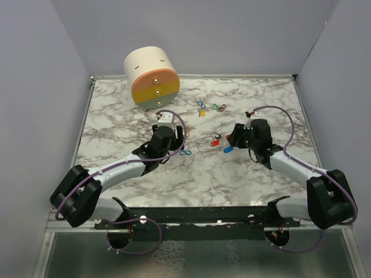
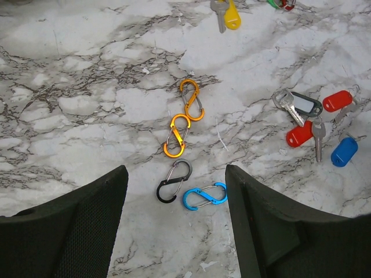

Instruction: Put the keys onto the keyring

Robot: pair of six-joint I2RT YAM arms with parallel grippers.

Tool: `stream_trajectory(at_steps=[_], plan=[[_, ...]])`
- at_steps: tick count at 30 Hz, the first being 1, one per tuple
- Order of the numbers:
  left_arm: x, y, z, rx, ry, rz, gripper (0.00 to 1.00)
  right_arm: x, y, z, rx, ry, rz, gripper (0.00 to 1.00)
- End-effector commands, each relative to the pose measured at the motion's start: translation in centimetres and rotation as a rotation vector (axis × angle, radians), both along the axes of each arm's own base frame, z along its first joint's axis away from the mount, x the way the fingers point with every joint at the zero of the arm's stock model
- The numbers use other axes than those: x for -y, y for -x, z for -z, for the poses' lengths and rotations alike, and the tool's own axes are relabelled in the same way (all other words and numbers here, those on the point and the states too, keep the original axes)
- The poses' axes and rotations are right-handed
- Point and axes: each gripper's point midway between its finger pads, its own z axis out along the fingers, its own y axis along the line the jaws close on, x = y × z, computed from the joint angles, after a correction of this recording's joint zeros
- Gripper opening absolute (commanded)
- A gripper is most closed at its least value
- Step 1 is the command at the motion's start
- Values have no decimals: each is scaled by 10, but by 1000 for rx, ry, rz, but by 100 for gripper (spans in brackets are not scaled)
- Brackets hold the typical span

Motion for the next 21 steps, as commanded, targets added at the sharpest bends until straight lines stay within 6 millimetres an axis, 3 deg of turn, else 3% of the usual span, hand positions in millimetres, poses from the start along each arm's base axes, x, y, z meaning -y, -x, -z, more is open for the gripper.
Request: stream_trajectory(at_steps=[1, 6, 14, 21], plan=[[5, 1, -9, 25, 40, 18, 70, -27, 3, -11, 108, 2, -132, 51], [4, 3, -12, 35, 46, 26, 70, -36, 5, -5, 126, 7, -161, 56], [3, 5, -14, 44, 50, 30, 70, 0, 1, 5, 3, 47, 110, 56], [6, 5, -10, 31, 49, 41, 70, 12, 14, 21, -99, 75, 178, 56]])
